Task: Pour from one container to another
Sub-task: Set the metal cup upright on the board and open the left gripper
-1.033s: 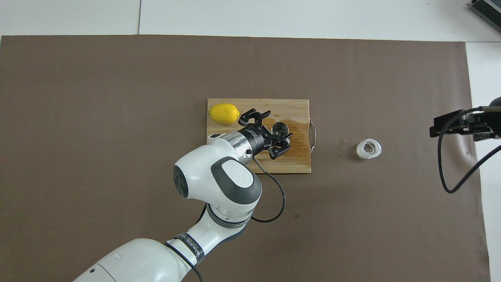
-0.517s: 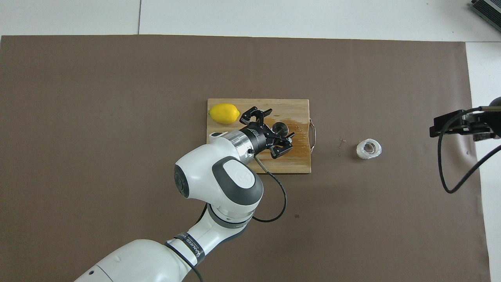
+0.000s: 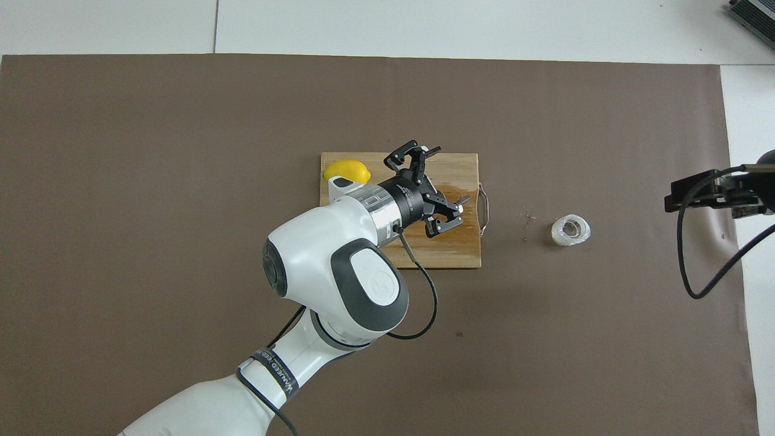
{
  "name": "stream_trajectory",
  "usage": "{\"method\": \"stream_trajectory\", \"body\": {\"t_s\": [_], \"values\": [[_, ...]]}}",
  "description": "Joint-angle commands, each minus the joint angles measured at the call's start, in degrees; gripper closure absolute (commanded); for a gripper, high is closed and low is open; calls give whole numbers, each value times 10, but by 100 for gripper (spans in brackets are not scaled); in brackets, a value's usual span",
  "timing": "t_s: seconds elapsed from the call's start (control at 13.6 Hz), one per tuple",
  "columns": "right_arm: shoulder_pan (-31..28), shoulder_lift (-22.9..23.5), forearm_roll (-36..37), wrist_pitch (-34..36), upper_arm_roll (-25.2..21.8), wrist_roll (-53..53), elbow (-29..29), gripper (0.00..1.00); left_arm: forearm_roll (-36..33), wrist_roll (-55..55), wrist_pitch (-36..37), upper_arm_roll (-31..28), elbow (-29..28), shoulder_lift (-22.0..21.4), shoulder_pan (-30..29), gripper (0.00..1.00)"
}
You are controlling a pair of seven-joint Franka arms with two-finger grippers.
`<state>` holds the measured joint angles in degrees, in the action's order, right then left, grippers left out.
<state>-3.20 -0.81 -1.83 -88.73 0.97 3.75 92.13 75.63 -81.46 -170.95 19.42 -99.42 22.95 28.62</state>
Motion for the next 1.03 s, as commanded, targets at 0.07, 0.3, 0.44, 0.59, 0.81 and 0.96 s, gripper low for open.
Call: {"method": "stream_trajectory", "body": {"t_s": [0.07,0.3,0.44,0.59,0.81,0.96], "values": [[-5,-11,-12,1,3,11,12,0,-175,-1,136,-5,-35,-37,-65,0],[-5,-11,-12,1,3,11,12,0,-355,-1,279,-5,-33,-59,-127,0],[-5,-11,-12,1,3,11,12,0,-436,-1,327,-5,-33,-75,-155,0],[-5,-11,-12,1,3,11,12,0,-473,-1,371,-5,-32,-93,-195,0],[-5,-11,-12,1,3,11,12,0,-571,44,416,-5,-31,-110,-236,0],[-5,-14,-12,9,3,11,16,0,-587,112,449,-6,-26,-120,-268,0]]}}
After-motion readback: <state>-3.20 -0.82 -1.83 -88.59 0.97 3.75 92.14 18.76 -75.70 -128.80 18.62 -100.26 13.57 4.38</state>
